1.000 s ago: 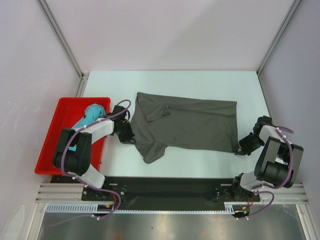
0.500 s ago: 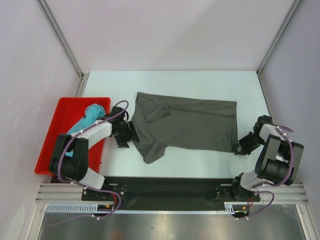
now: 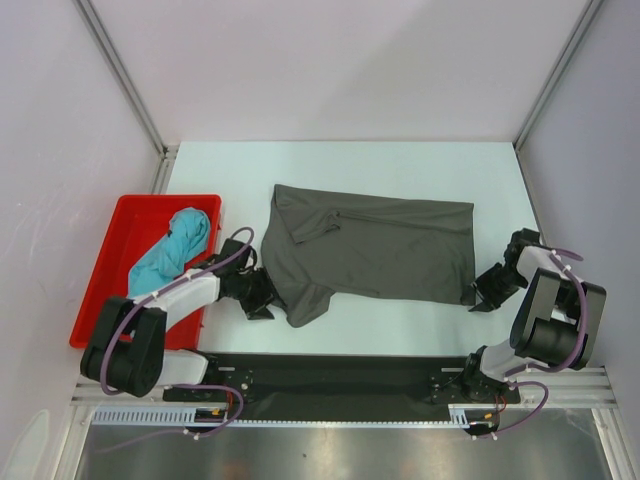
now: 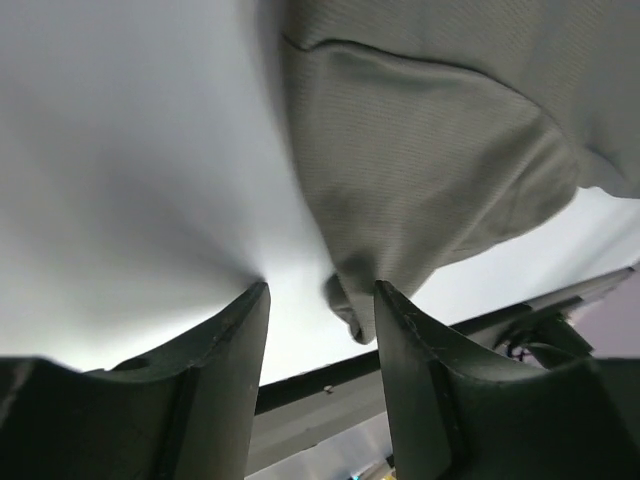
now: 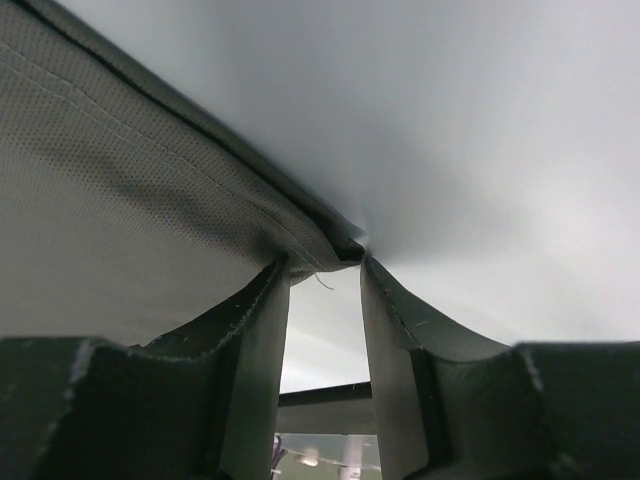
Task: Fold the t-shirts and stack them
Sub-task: Fold the tshirt
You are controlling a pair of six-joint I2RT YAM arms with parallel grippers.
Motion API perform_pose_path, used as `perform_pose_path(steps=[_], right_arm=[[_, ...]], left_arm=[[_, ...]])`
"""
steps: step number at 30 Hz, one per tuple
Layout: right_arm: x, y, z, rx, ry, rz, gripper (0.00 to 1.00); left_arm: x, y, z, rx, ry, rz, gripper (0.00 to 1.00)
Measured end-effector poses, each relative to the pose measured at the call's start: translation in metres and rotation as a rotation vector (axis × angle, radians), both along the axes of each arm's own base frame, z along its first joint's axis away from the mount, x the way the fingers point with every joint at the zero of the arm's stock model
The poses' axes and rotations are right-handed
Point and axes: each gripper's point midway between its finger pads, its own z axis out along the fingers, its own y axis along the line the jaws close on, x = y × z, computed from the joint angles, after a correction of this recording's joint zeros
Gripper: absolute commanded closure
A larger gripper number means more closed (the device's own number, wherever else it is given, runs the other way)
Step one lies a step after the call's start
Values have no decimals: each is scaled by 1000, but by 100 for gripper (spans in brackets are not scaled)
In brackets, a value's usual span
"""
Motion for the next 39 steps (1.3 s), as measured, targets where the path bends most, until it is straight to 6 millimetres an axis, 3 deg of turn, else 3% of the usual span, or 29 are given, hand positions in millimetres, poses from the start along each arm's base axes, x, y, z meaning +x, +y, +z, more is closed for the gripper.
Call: perform_pose_path(steps=[5,9,17,25,33,36,39], right_arm=[[-1,3,0,-4,4,22,60],[0,4,0,-7,1,27,60],[0,0,2,-26,6,24,60],[-2,-6,5,-50,4,6,60],[1,-8,4,-53,-8,-8,64],[-1,-9,1,-57,-6,-13,70],[-2,-11,0,-62,-3,-23,84]], left_arm=[[4,-12,2,-60,-4,31,48],[8,-15,1,-71,4,53,60],[5,-24,-4,-127,57,98,68],[7,-20,-8,-86,61,68,99],[13,-17,-8,-51,39,21,100],[12,-17,-8,-51,40,14,100],[10,-17,-8,-51,43,10,100]])
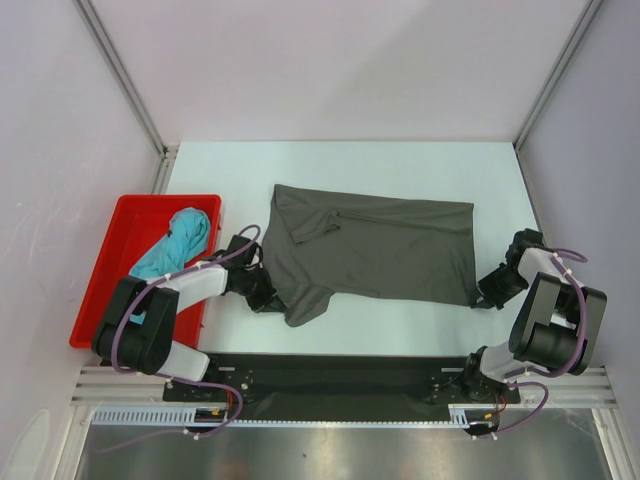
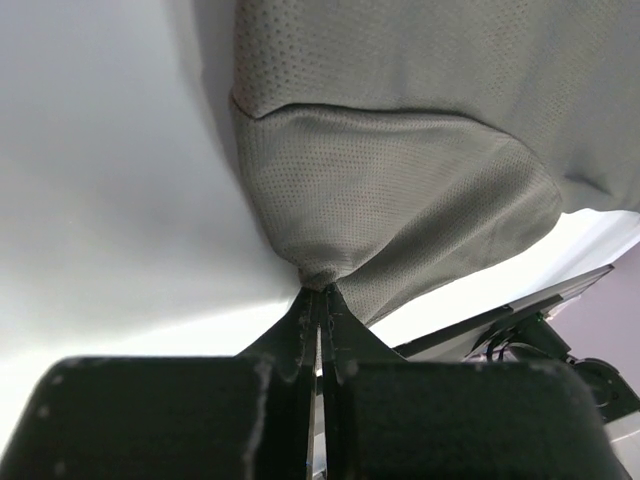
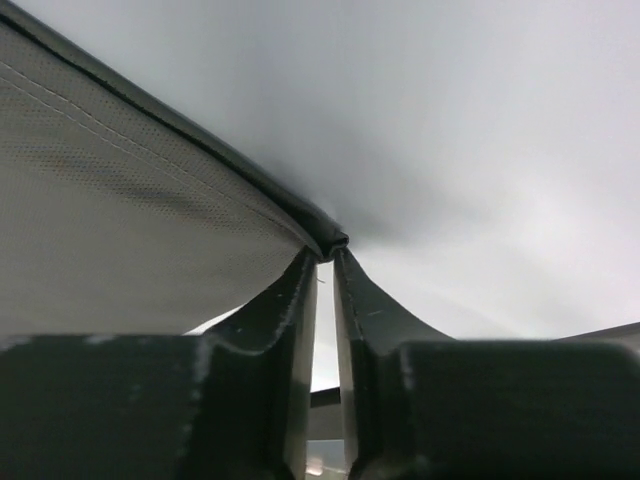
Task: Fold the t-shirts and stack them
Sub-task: Fold the tshirt
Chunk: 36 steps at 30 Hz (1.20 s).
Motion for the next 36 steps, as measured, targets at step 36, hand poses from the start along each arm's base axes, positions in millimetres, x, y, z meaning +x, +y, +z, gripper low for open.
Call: perform_pose_path(steps=[36], right_arm=[[0,-4,-1,-24,8,-20,100]], left_arm=[[-10,6,4,29,37,-17,100]])
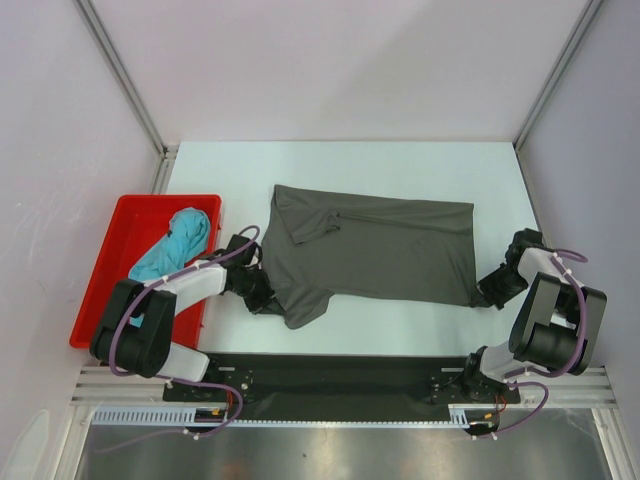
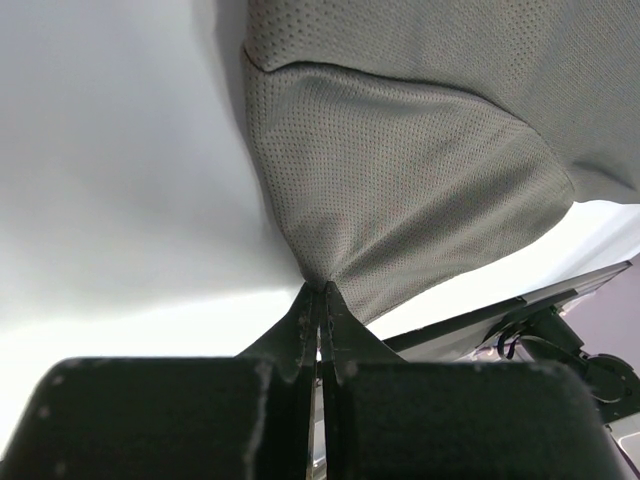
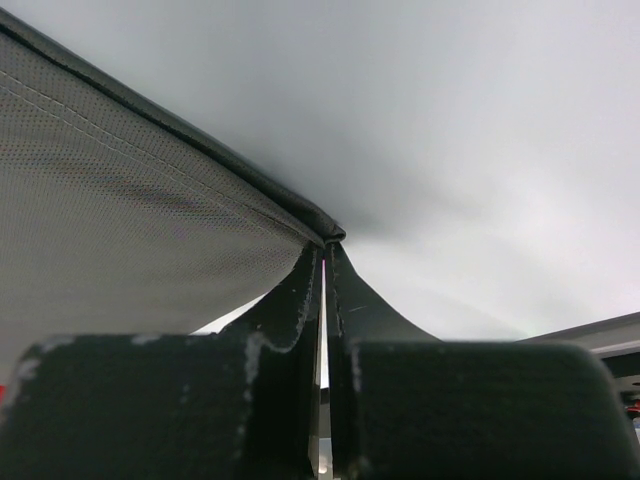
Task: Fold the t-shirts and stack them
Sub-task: Fold the tshirt
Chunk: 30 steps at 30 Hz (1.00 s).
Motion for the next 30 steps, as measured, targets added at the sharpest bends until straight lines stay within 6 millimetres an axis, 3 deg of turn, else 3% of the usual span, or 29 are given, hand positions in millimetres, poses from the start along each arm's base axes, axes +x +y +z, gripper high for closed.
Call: perform_pose_path(steps=[7,15,23,30], right_arm=[[0,0,0,0,0,3,100],[13,9,8,-34,-6,104,100],[48,3,33,-77,-75,155,100],[66,-1,38,-88,-88,184,100]], left_arm=[[2,1,1,3,5,5,100],[19,-4,18,-3,-43,-21,100],[51,-13,44,-10,-93,-47,100],[98,-15,75,-2,-199,-51,100]])
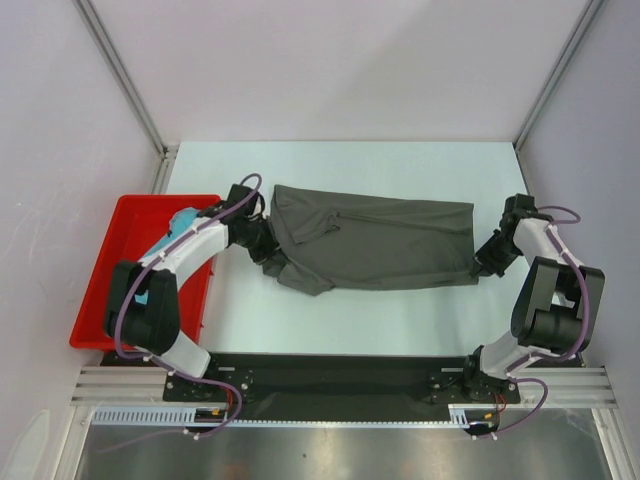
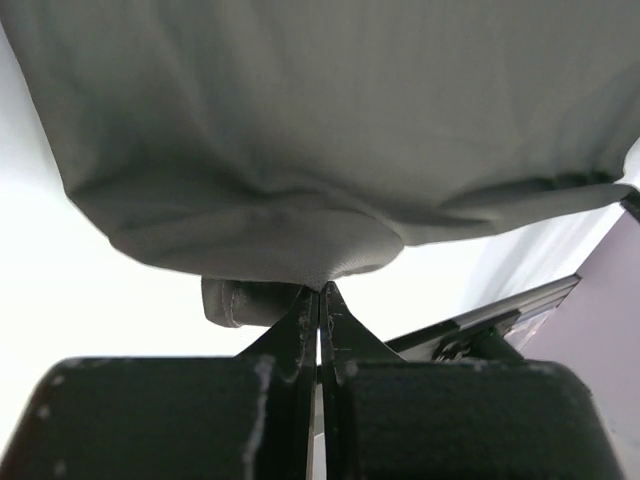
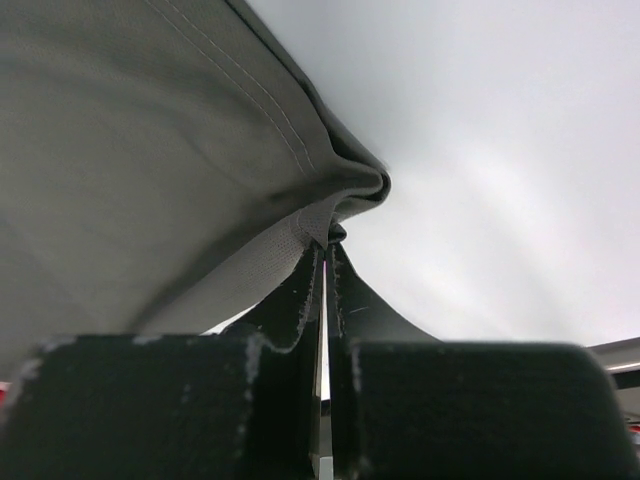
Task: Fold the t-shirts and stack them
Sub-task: Fold the tshirt
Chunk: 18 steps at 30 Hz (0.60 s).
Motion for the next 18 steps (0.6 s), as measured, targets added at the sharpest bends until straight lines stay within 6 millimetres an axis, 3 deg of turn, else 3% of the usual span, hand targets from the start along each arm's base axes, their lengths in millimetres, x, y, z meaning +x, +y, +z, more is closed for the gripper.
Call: perform_pose_path(steps=[12,18], right_arm=[[45,-10,3,6,-20,45,100],[65,-11,2,17,-33,60,100]], left_arm=[[71,5,16,-1,-46,39,100],[97,6,24,-5,-86,41,100]])
